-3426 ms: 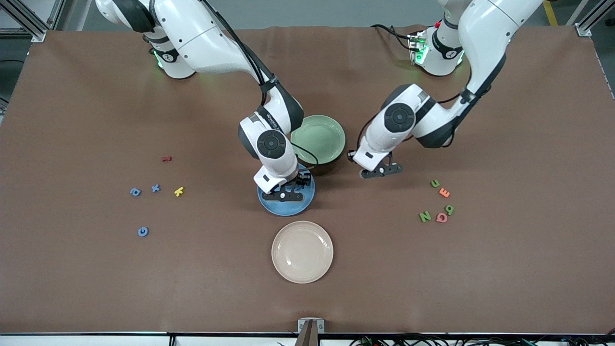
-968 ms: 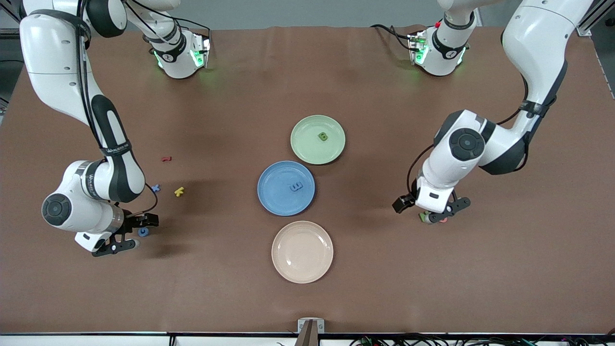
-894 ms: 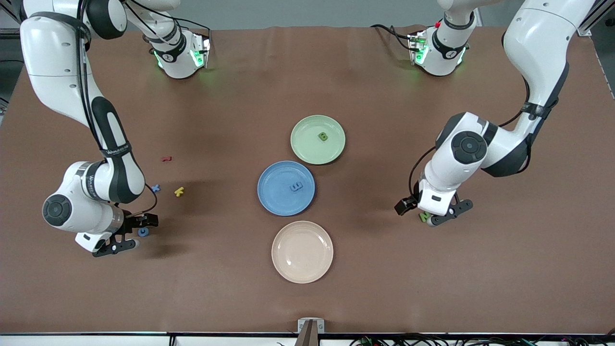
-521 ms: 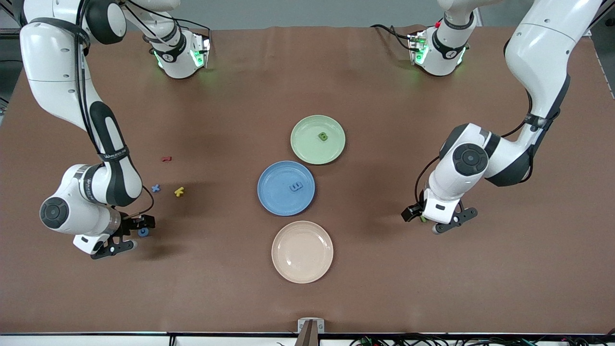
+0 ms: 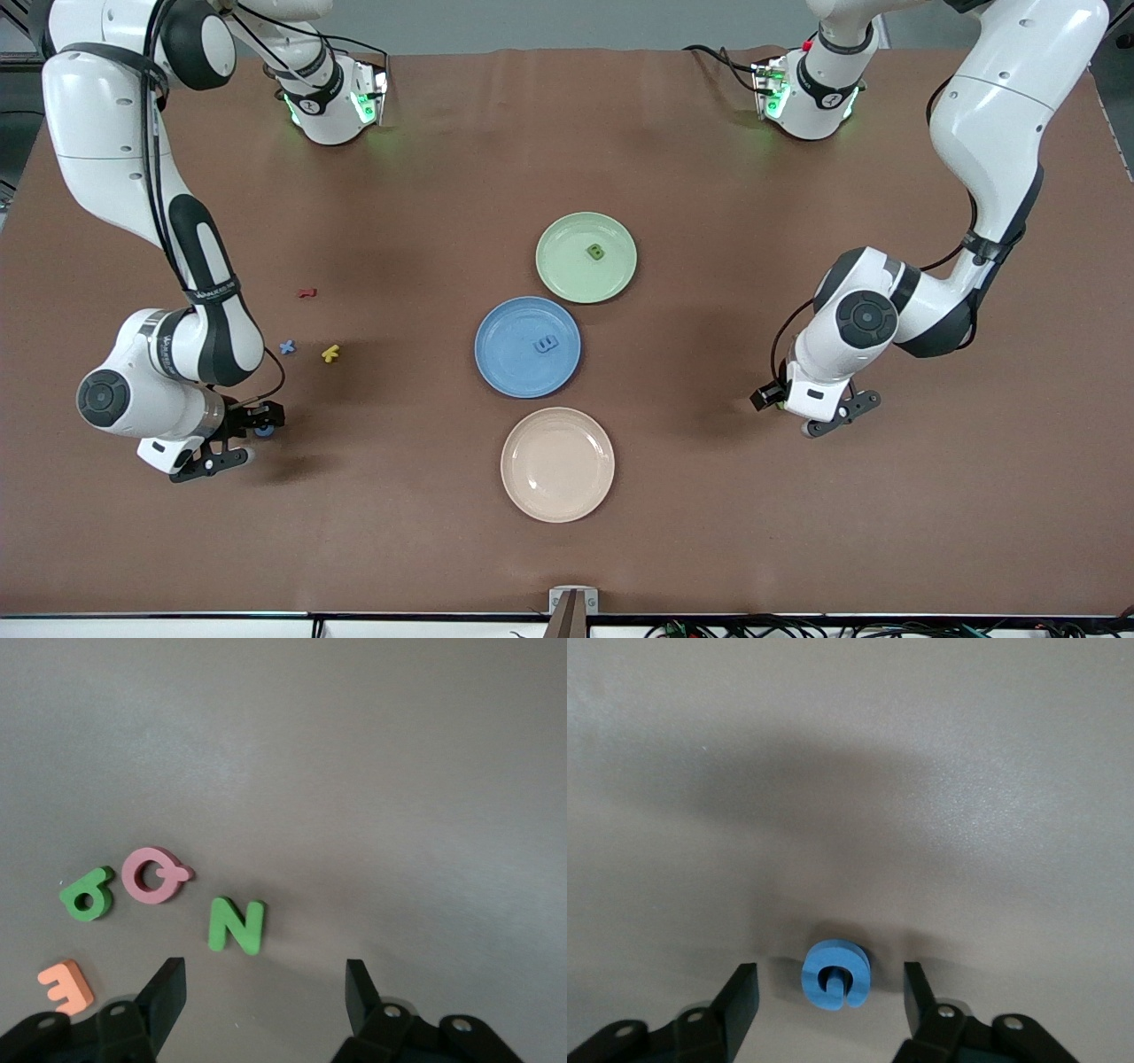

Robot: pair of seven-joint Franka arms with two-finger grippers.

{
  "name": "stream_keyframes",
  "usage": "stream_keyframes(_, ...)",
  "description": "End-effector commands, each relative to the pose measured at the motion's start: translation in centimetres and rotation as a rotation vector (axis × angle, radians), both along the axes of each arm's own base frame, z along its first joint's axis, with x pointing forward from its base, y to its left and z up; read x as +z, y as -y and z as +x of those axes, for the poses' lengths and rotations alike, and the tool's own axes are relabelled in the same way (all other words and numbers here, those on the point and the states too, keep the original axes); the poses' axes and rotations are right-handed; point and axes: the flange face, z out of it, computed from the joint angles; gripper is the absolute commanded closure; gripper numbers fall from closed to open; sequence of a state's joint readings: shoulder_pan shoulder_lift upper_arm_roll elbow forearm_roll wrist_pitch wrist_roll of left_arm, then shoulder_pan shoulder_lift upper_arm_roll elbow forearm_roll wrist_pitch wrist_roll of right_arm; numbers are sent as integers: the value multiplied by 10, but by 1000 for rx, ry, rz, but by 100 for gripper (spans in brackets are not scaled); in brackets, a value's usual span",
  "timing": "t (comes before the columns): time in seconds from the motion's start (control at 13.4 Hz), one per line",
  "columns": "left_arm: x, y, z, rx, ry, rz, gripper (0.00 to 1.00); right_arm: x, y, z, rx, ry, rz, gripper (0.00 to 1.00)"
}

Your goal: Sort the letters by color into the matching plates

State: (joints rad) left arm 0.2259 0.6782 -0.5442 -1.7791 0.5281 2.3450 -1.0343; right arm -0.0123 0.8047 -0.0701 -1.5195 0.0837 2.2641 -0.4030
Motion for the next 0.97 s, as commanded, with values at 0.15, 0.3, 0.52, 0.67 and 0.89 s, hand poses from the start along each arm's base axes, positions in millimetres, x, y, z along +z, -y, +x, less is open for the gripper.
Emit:
stream_keyframes(0.15,-15,-12,3,3,-19,29,24,-3,4,5,14,3,5,43)
stream_keyframes(0.3,-23,-16,4,13,-30,30,27,-4,3,5,17,2,5,55)
stream_keyframes(0.52,-29,-13,4,7,-37,27,29,-4,3,5,15,0,5,70)
stream_keyframes(0.67,-30,-13,4,1,-36,24,29,-3,2,5,17,0,5,78)
stream_keyframes(0.89,-37,-14,6,-8,-36,19,31,13,-13,11,26,15,8,79)
